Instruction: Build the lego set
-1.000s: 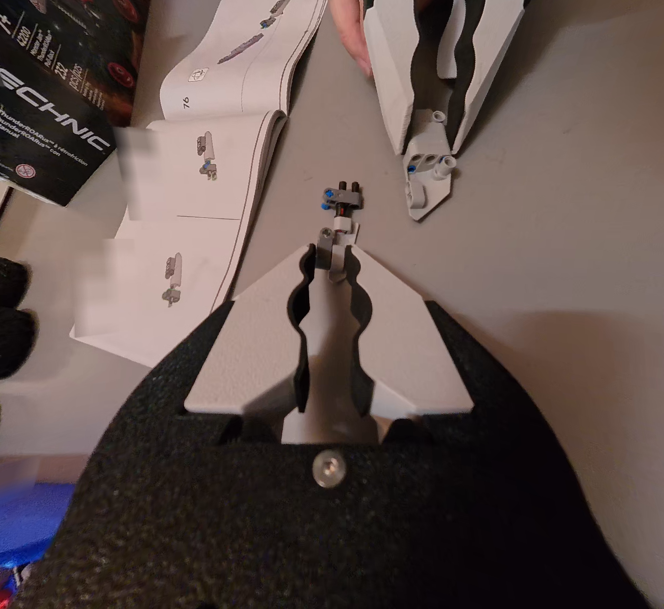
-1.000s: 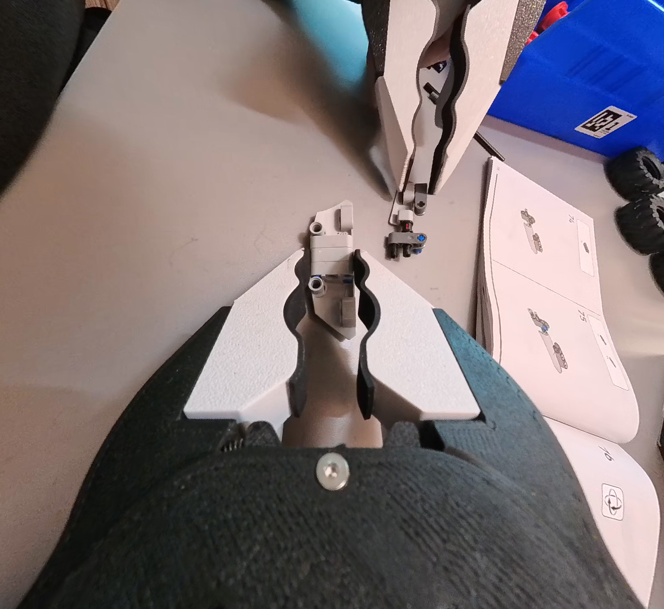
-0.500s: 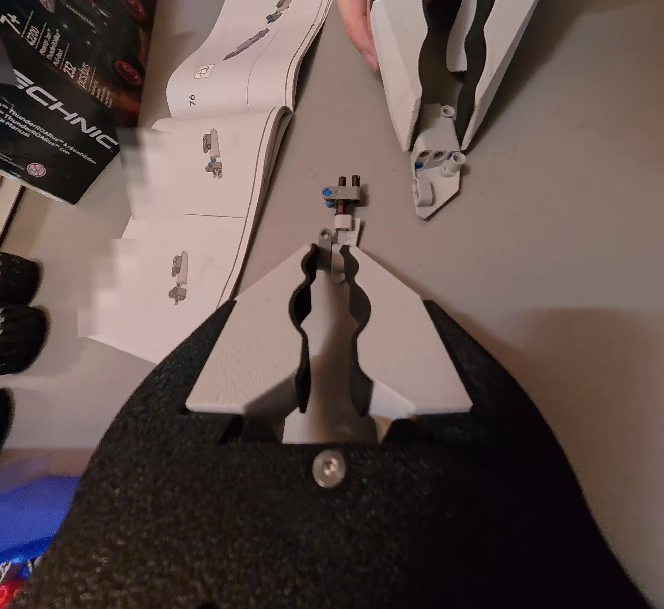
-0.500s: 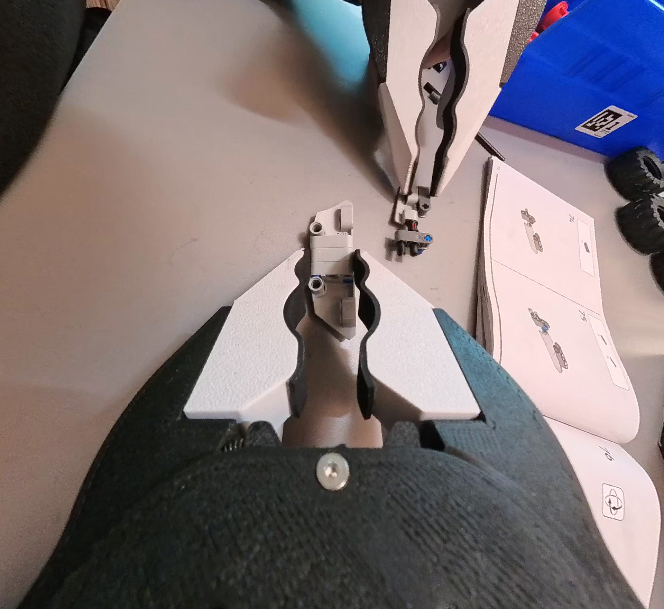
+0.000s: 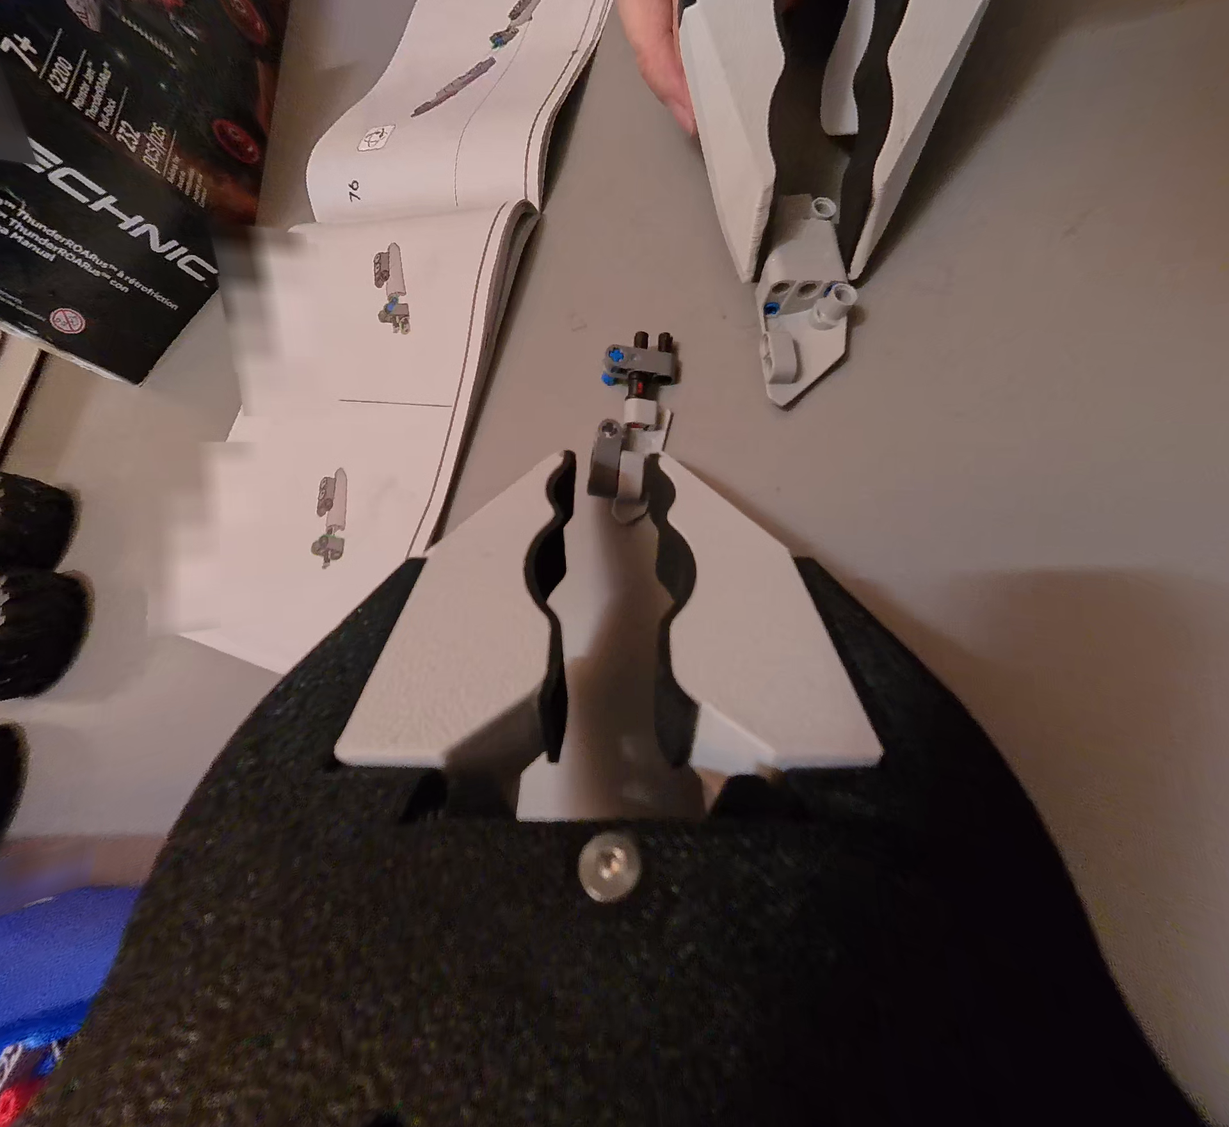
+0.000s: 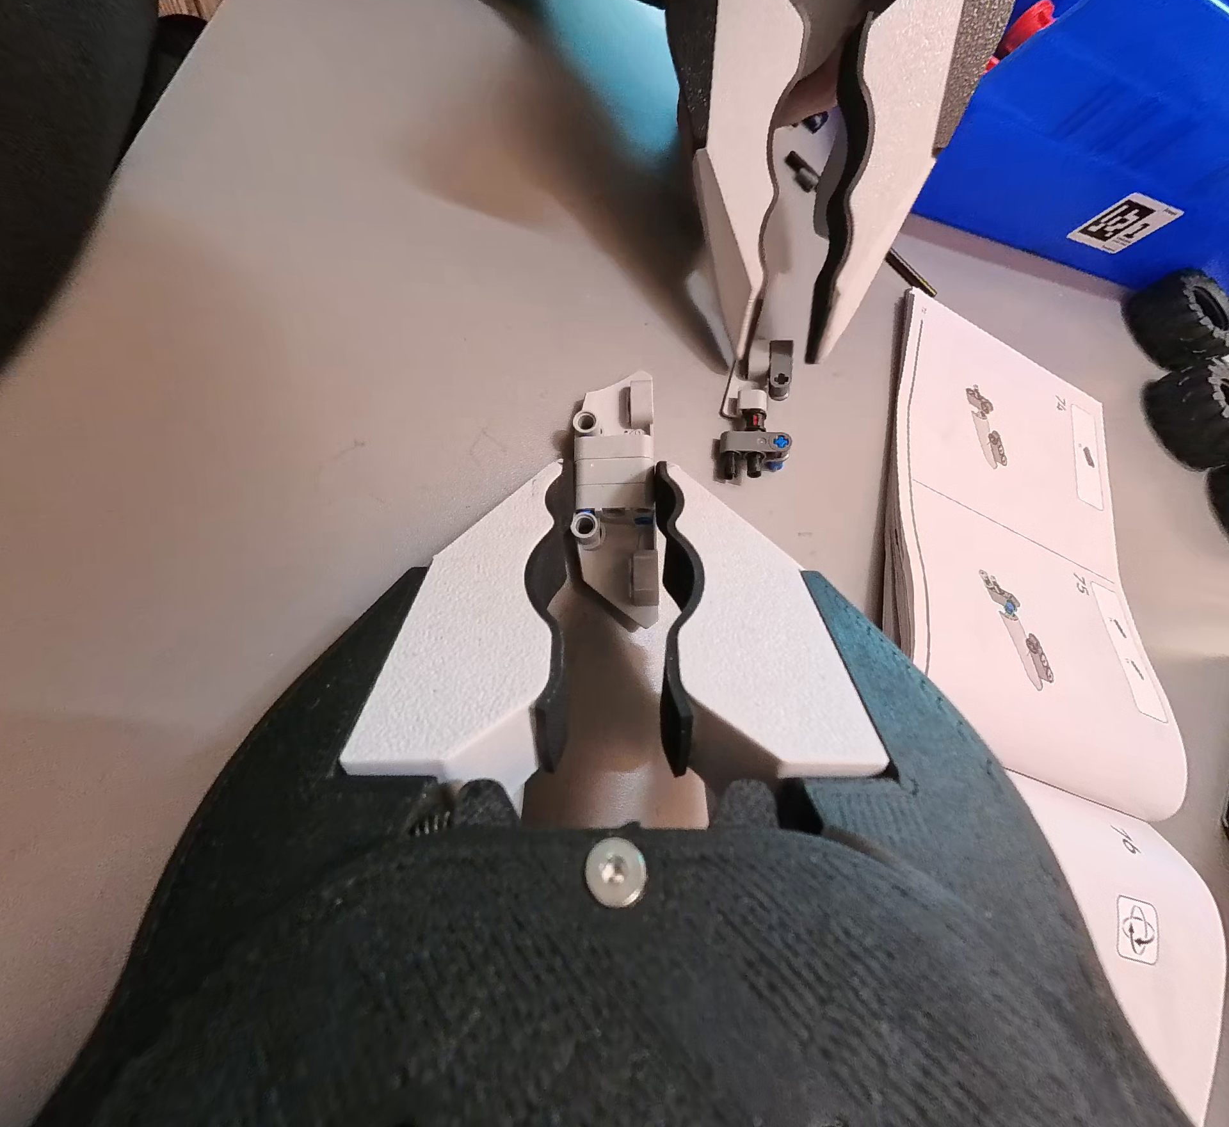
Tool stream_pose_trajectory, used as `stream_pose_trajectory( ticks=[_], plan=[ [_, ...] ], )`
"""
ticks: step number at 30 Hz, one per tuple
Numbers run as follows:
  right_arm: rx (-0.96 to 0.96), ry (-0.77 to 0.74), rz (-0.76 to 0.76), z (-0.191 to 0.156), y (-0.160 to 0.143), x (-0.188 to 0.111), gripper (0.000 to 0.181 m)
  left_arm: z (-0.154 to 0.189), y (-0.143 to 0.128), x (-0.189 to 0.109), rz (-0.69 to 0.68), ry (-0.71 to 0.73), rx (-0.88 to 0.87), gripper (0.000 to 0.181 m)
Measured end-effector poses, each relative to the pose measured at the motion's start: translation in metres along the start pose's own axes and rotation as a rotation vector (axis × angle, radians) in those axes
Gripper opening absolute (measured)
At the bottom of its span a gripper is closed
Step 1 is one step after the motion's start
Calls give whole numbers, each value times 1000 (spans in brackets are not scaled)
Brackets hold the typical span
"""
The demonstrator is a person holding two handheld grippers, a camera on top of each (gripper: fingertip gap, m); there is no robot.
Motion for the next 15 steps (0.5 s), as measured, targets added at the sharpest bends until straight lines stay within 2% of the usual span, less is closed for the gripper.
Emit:
stream_pose_trajectory(
  ticks=[15],
  plan=[
    [-1, -1, 0, 0, 0, 0, 23, 1, -2, 2, -35, 19, 48, 13]
  ],
)
Point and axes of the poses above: each gripper's, where its closed fingertips meet, x out along the fingers, y out of its top, z = x × y across the jaws, the point moved 5 cm from there along -x, back along the fingers, and after that the axes turned 10 degrees about x, right-handed, at the moved point
